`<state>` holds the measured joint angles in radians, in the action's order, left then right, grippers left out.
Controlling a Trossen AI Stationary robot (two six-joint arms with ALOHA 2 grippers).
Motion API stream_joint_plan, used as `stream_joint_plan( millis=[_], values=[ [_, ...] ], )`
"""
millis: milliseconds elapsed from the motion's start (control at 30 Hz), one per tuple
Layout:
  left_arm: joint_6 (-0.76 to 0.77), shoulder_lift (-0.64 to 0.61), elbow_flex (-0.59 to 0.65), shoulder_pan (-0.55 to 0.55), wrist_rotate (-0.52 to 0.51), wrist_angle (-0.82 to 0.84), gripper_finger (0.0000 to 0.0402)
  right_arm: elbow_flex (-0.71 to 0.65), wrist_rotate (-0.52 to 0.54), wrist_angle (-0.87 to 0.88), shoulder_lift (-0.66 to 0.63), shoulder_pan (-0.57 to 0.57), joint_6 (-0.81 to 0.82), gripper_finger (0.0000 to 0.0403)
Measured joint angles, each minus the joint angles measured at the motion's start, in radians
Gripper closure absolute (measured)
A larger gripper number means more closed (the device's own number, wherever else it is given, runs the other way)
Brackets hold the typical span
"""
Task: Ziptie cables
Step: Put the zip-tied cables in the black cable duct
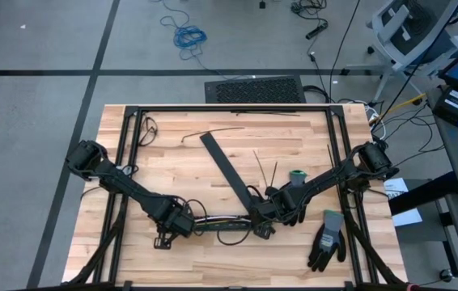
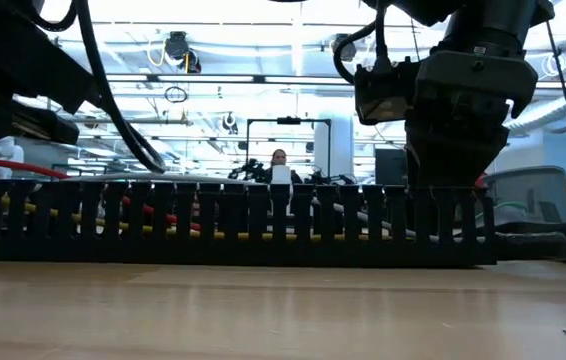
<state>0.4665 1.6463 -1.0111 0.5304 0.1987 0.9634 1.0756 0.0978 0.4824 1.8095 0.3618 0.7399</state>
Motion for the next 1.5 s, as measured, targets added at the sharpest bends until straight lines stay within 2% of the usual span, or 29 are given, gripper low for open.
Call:
stream_joint_plan(
  millis=[667, 867, 1133, 1500],
  values=[
    [-0.006, 0.000, 0.000, 0.009, 0.037, 0.149, 0.0396, 0.001, -0.022, 0.024, -0.002, 0.004, -0.033, 0.0403],
    [-0.004, 0.000, 0.000, 0.010, 0.043, 0.111, 0.0395, 0.001, -0.031, 0.027, -0.003, 0.007, -0.045, 0.0402],
    [-0.005, 0.000, 0.001, 0.010, 0.041, 0.097, 0.0333, 0.000, -0.054, 0.025, -0.003, 0.006, -0.058, 0.0394],
    [-0.011, 0.000, 0.001, 0.009, 0.059, 0.073, 0.0272, -0.001, -0.056, 0.023, -0.002, 0.006, -0.053, 0.0383]
  ],
)
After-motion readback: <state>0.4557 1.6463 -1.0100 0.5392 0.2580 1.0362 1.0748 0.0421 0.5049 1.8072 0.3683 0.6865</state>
